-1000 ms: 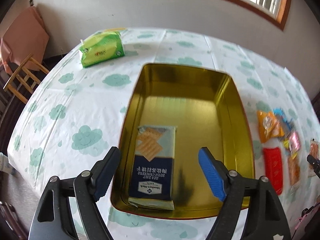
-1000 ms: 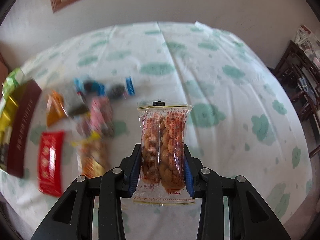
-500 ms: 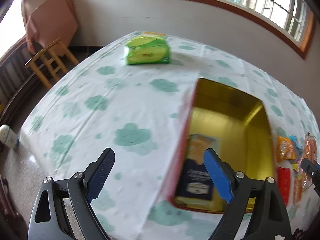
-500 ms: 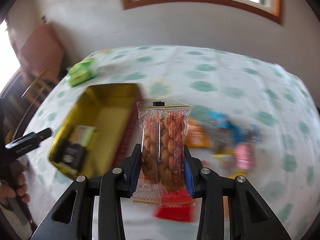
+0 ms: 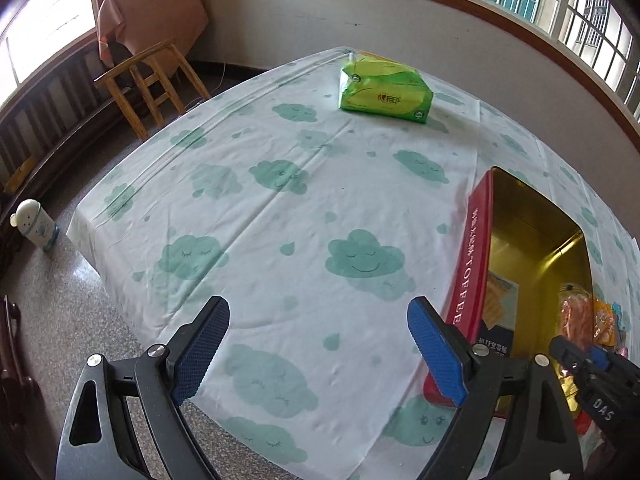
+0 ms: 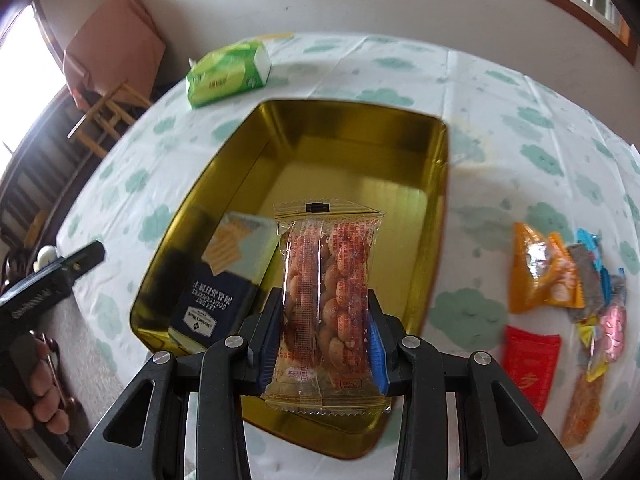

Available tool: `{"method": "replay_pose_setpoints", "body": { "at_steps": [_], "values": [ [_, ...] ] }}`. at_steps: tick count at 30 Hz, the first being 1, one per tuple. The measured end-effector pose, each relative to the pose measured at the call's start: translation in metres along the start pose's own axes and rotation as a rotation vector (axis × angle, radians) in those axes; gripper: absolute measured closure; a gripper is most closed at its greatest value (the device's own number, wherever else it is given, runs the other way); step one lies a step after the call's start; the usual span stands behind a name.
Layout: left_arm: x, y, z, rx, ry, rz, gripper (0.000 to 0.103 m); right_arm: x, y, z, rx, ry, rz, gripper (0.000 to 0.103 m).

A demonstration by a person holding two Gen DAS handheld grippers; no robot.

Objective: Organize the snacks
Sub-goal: 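Carry the peanut bar pack into the tin and open the right tool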

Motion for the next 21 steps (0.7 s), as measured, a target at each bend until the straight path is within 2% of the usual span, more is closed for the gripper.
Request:
{"method": "replay_pose_setpoints", "body": {
  "at_steps": [11,21],
  "values": [
    [0.001,-0.004,-0.009,0.011,0.022,-0.015,0.014,0.000,-0.021,-0.003,-0.070,0.058,-0.054,0.064],
    [-0.003,-0.005,-0.006,0.008,0.016,-0.023,0.014,0.001,-0.025,-0.009,-0.054,0.081,-0.058,0.064]
  ]
}}
Point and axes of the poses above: each gripper's, at about its wrist camera, not at the fingertips, and y roughly against the way its jaws point, z to its right, x to its top, the point moved 8 cm from there along -y, roughly the way its jaws point, and after that the axes turned 15 degrees about y, right-handed, at the moved point
